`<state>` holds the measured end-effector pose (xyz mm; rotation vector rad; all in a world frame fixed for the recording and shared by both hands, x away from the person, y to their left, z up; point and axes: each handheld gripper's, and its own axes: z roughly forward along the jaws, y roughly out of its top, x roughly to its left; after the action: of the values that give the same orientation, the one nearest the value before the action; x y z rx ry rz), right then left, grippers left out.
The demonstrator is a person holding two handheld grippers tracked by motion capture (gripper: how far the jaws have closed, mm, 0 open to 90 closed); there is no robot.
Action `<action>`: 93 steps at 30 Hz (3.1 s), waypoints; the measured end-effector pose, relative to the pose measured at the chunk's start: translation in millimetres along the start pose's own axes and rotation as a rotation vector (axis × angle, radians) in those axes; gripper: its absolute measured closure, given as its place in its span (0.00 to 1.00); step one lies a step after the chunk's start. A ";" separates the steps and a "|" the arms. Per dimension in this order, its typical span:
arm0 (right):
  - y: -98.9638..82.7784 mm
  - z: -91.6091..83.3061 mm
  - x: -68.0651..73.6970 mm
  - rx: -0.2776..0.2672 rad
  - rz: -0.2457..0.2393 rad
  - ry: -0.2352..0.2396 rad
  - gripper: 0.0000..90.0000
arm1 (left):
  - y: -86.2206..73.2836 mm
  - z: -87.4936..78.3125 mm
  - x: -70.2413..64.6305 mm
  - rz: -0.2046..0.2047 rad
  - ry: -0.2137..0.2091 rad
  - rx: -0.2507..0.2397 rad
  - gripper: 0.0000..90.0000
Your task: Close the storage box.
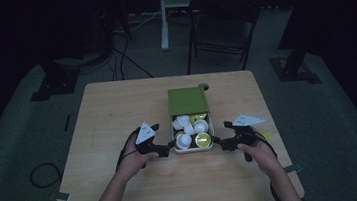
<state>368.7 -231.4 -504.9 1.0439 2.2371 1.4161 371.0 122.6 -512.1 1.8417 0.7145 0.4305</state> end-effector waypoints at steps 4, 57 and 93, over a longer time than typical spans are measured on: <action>0.1 1.5 -1.5 -0.002 0.015 -0.005 0.13 | 0.1 1.9 2.2 -0.009 -0.001 -0.001 0.08; 22.3 26.7 -18.7 0.000 0.075 -0.097 0.13 | 15.2 21.9 30.2 -0.026 0.064 -0.007 0.08; 29.7 41.6 -22.6 0.012 0.070 -0.166 0.12 | 21.2 30.5 39.4 -0.028 0.112 0.003 0.08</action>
<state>421.2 -212.5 -501.6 1.2080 2.1122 1.2935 424.7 121.2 -505.3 1.8191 0.8164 0.5175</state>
